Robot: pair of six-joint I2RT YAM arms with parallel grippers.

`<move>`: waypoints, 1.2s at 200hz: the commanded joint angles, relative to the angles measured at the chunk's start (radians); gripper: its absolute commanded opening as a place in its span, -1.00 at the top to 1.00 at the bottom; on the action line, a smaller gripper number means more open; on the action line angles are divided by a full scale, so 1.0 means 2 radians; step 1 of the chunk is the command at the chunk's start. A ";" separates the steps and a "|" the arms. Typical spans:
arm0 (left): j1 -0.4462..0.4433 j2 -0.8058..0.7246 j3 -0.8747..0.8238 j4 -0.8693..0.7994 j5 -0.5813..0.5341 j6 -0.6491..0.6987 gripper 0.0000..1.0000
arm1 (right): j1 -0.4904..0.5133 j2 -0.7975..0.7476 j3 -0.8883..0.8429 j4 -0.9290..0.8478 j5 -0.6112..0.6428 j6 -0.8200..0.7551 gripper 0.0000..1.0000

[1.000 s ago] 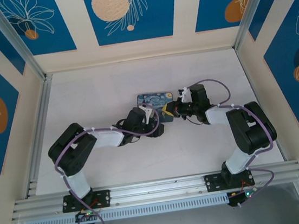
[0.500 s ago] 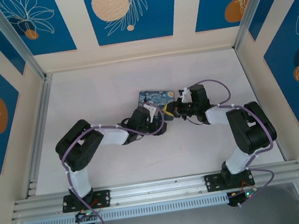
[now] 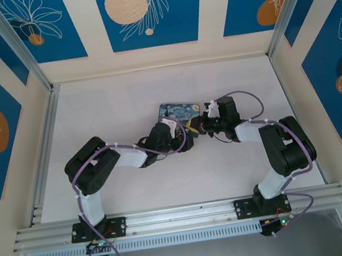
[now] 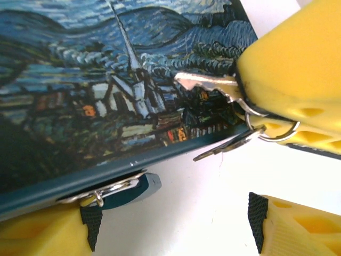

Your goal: Unlock the padlock with the key

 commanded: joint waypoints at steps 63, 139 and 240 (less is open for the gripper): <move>-0.005 0.024 -0.034 0.062 -0.031 -0.066 -0.49 | -0.005 0.002 0.002 -0.017 0.004 -0.006 1.00; -0.005 0.017 -0.019 0.079 0.007 -0.077 -0.48 | -0.006 0.006 -0.001 -0.016 0.003 -0.007 1.00; 0.000 0.024 -0.059 0.189 0.001 -0.188 -0.44 | -0.008 0.007 0.001 -0.014 0.001 -0.004 1.00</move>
